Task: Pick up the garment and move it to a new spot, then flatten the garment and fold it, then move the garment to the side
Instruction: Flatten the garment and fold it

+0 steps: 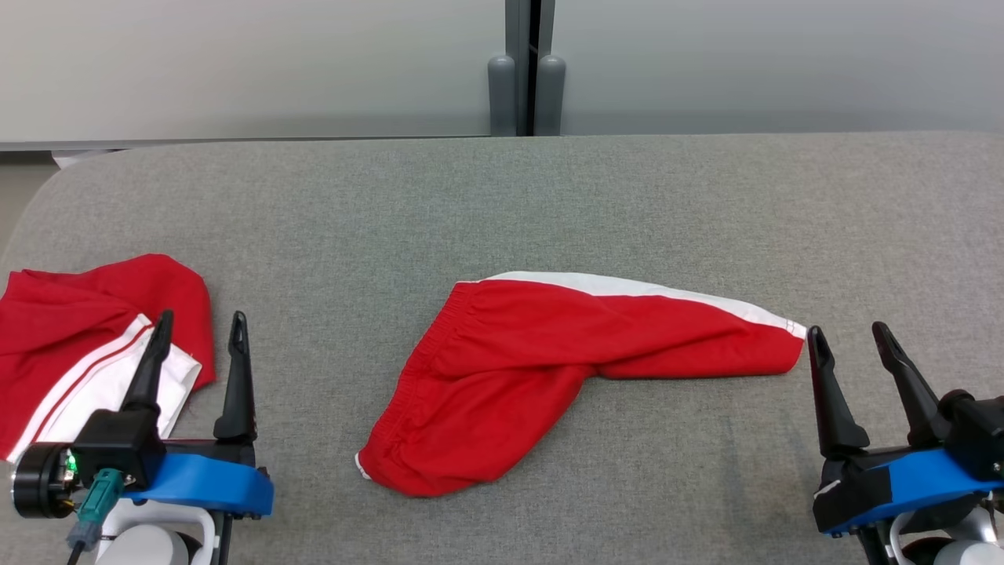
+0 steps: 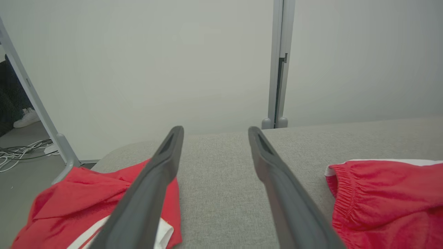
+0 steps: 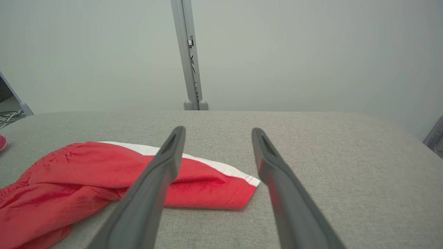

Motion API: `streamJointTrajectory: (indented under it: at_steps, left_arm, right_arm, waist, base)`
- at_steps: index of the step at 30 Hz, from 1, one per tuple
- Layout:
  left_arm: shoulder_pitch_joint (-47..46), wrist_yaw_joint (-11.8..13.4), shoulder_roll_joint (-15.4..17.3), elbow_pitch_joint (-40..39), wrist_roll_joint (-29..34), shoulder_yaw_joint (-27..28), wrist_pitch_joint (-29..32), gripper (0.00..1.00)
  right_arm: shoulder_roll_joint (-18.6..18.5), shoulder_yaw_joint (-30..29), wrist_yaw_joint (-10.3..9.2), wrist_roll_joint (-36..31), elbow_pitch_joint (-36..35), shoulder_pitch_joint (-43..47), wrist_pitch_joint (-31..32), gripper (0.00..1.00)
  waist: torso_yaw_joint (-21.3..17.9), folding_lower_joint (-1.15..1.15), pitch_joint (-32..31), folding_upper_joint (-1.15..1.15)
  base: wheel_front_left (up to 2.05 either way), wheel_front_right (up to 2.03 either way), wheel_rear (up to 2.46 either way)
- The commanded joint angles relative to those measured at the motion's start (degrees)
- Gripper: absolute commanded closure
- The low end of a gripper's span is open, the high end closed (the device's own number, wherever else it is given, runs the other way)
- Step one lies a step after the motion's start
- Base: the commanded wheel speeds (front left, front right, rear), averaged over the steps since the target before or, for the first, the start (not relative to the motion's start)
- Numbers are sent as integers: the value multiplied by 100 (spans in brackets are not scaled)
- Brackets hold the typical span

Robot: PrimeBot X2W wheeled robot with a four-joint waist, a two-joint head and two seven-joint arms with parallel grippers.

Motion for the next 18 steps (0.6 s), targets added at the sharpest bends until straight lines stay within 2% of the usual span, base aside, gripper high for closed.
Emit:
streamJointTrajectory:
  at_steps: [1, 18]
  left_arm:
    - [52, -43, -29, 33, -45, 26, -25, 0]
    - [31, -319, -161, 247, 43, 13, -25, 0]
  right_arm:
    - [-34, 6, 0, -17, -35, 45, 26, 0]
    - [-17, 44, 0, 50, 12, 70, 10, 0]
  waist:
    - [-1, 0, -5, 0]
    - [13, 0, -18, 0]
  base:
    - [0, 0, 0]
    - [0, 0, 0]
